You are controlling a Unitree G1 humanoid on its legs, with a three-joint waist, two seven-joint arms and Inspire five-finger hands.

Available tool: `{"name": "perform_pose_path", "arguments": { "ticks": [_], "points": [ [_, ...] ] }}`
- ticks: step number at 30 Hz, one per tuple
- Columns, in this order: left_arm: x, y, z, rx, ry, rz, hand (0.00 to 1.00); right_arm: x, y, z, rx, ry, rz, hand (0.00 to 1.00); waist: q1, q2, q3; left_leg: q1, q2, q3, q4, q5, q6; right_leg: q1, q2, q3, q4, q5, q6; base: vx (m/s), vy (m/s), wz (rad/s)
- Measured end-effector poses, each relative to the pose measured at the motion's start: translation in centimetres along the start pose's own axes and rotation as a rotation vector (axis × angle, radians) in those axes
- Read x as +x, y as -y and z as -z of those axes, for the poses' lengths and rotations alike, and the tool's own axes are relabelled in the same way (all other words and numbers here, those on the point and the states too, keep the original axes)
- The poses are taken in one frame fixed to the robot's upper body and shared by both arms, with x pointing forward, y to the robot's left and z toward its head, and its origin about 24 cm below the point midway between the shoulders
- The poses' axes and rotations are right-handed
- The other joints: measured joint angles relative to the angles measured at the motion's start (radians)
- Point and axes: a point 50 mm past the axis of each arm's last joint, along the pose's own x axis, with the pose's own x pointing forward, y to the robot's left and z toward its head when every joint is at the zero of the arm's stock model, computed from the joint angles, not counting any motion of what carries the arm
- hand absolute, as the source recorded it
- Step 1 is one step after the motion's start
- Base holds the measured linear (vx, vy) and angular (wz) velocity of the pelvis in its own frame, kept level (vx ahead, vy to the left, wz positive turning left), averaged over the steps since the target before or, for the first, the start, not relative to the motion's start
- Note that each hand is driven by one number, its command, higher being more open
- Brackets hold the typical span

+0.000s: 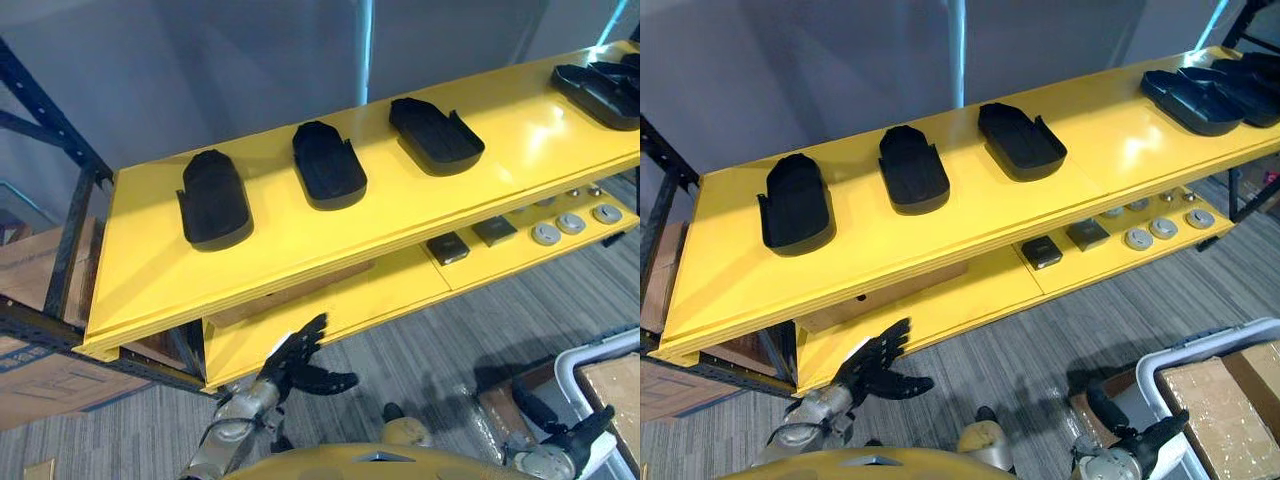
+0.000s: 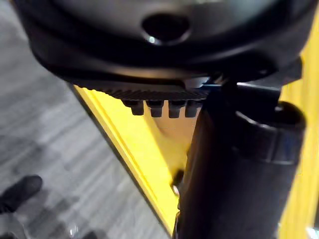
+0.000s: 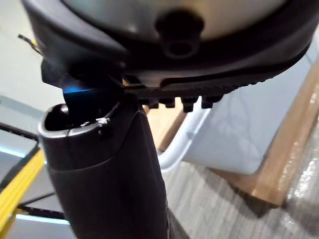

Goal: Walk over and take three plastic housings, then place them on the shelf

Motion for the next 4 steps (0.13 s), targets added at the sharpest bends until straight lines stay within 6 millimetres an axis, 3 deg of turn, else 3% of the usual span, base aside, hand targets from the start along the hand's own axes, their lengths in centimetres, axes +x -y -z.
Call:
{"name": "perform_pose_path", "arguments": {
  "ticks": [4],
  "points": [
    [-1.8, -4.2, 3.8, -0.125, -0.129, -0.335, 1.0, -0.3, 0.2, 3.9, 0.029, -0.257, -0.015, 1.0, 0.037, -0.027, -0.004, 0.001, -0.004, -0.04, 0.0, 0.002, 0.002, 0.035, -0.006, -0.043, -0.014, -0.006, -0.001, 0.0, -0.008, 0.27]
  ]
}}
